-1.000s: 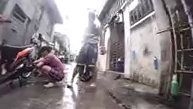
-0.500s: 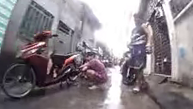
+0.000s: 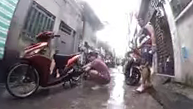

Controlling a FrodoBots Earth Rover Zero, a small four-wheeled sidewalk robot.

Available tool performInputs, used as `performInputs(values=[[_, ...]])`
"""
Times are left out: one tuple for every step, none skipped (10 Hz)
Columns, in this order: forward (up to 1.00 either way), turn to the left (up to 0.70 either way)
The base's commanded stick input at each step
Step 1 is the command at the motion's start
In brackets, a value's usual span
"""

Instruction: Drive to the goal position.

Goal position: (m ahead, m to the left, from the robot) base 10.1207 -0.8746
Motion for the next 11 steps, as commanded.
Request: performInputs(values=[[0.00,-0.99],[0.00,-0.39],[0.00,0.00],[0.00,0.00],[0.00,0.00],[0.00,0.00],[0.00,0.00],[0.00,0.00],[0.00,0.00],[0.00,0.00],[0.00,0.81]])
